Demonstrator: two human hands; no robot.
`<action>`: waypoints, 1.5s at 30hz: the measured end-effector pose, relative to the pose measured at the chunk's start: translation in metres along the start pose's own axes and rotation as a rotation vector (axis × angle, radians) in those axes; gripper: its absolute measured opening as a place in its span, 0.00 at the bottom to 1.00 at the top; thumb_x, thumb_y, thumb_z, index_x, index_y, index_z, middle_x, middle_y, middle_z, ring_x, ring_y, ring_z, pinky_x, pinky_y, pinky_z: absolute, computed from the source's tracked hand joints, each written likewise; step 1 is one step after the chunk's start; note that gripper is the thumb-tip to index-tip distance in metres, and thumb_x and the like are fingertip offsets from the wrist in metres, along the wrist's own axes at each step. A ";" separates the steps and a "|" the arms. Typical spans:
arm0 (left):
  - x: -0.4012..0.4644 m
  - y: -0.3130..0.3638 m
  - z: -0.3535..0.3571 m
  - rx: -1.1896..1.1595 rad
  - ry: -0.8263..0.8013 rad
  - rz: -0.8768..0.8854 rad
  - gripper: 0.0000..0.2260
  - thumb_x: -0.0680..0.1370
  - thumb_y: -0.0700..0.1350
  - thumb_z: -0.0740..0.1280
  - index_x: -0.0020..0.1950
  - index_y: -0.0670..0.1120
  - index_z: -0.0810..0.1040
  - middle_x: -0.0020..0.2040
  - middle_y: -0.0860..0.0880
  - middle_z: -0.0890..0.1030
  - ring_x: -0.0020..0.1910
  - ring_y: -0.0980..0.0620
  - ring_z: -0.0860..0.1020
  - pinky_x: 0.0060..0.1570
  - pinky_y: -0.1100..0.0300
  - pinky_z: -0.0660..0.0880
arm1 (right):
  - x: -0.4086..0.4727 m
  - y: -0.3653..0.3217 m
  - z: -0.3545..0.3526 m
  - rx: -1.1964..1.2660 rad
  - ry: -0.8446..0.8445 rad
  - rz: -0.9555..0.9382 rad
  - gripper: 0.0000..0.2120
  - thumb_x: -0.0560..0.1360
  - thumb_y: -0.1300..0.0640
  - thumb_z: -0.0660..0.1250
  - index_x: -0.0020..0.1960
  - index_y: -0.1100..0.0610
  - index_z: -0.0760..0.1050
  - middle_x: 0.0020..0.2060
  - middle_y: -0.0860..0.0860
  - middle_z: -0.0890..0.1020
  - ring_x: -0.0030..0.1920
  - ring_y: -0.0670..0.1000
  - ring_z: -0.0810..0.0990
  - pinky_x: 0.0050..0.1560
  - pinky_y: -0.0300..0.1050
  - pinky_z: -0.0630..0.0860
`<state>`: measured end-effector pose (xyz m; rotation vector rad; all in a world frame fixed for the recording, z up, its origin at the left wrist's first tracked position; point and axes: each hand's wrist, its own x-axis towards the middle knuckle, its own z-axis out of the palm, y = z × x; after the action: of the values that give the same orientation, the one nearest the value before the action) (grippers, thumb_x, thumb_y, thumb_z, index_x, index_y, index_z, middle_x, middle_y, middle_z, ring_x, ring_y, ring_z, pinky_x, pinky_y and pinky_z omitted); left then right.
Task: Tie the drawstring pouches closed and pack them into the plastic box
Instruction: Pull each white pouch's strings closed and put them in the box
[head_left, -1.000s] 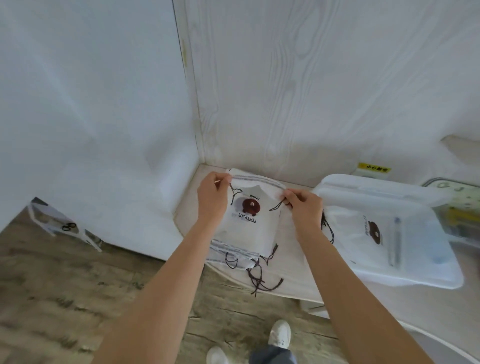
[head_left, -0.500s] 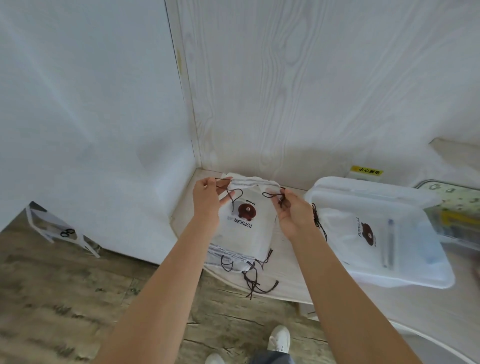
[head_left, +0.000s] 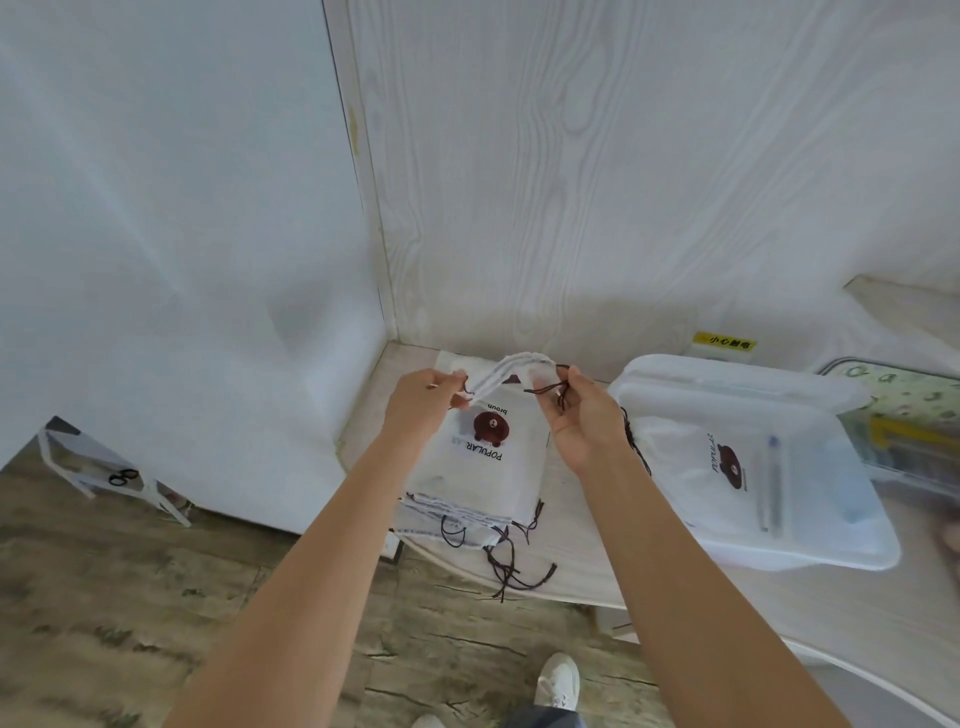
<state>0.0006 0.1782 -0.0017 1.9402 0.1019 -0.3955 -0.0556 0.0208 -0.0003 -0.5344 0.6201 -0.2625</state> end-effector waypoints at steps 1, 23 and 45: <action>-0.002 0.003 0.000 -0.021 -0.070 -0.033 0.13 0.79 0.53 0.62 0.41 0.46 0.79 0.30 0.53 0.78 0.18 0.60 0.62 0.20 0.68 0.60 | 0.001 0.000 0.001 0.003 0.010 0.001 0.08 0.79 0.66 0.58 0.42 0.65 0.72 0.28 0.55 0.81 0.29 0.49 0.82 0.36 0.41 0.82; 0.021 -0.001 -0.016 0.375 0.132 0.340 0.20 0.80 0.48 0.59 0.29 0.46 0.66 0.27 0.51 0.68 0.27 0.55 0.66 0.29 0.60 0.59 | 0.009 -0.001 0.008 0.028 0.072 0.105 0.12 0.82 0.61 0.50 0.45 0.62 0.70 0.33 0.50 0.84 0.45 0.50 0.78 0.41 0.42 0.78; 0.034 -0.001 -0.028 -0.921 -0.102 -0.286 0.15 0.79 0.47 0.63 0.33 0.47 0.67 0.21 0.56 0.63 0.19 0.60 0.60 0.17 0.69 0.55 | 0.005 -0.012 0.002 -2.053 -0.267 -0.680 0.06 0.80 0.63 0.52 0.55 0.59 0.63 0.33 0.53 0.72 0.34 0.57 0.73 0.37 0.50 0.66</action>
<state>0.0385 0.2001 -0.0040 0.9944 0.4201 -0.5187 -0.0513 0.0096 0.0058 -2.7261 0.2091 -0.0868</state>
